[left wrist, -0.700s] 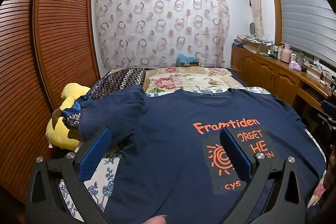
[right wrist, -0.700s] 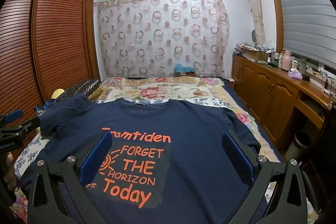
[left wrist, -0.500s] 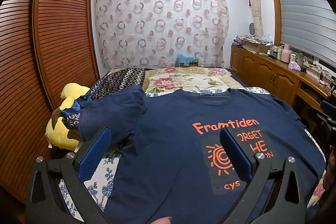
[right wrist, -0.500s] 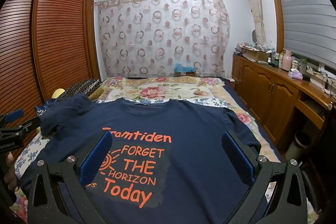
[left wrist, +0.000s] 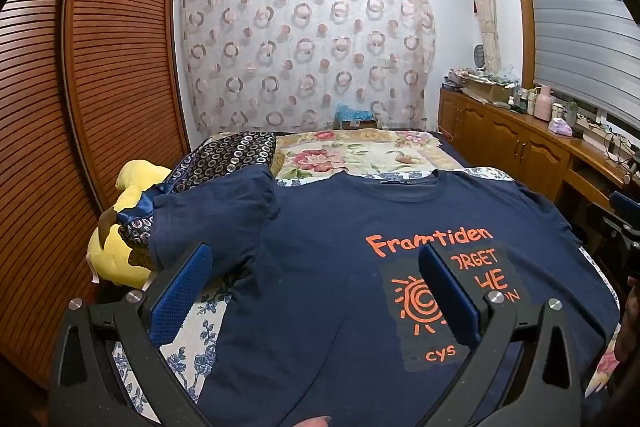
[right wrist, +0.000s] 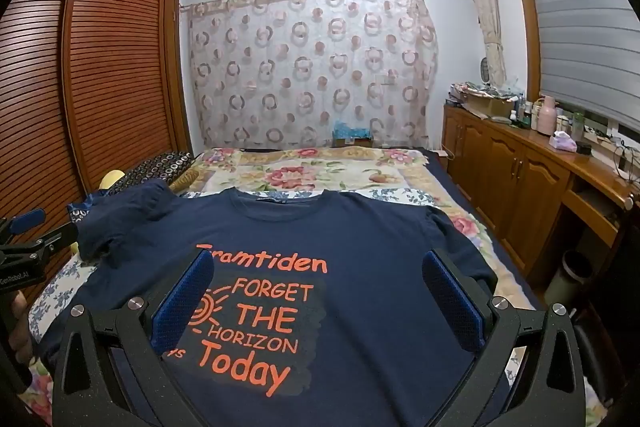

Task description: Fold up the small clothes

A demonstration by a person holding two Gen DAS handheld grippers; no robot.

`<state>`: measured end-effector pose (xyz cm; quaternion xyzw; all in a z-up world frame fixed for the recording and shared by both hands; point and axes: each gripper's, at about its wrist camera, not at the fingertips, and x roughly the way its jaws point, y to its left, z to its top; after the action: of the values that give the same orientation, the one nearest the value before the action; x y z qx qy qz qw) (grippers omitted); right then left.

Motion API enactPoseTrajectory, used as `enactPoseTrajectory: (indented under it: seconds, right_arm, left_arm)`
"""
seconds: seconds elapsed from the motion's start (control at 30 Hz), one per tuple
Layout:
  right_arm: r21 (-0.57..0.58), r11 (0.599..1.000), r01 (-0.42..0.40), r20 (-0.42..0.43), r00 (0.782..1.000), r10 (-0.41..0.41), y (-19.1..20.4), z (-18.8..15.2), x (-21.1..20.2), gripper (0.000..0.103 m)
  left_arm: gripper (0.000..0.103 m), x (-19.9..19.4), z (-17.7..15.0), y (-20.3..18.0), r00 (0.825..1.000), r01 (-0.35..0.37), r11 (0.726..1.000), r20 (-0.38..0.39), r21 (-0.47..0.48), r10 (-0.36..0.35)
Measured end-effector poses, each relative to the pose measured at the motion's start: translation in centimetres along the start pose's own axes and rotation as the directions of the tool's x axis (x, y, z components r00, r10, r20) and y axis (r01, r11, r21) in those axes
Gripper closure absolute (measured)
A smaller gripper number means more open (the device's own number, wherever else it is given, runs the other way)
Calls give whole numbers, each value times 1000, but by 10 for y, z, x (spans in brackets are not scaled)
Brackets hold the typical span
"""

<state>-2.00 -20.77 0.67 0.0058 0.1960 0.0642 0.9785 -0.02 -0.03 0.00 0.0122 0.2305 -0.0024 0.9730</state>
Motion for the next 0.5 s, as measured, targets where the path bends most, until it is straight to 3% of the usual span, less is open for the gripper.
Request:
enactPoseTrajectory:
  seconds: [0.5]
  right_arm:
    - [0, 1000, -1, 1, 1000, 1, 1, 1, -1, 0]
  left_arm:
    - [0, 0, 0, 0, 1000, -1, 1000, 0, 0, 1]
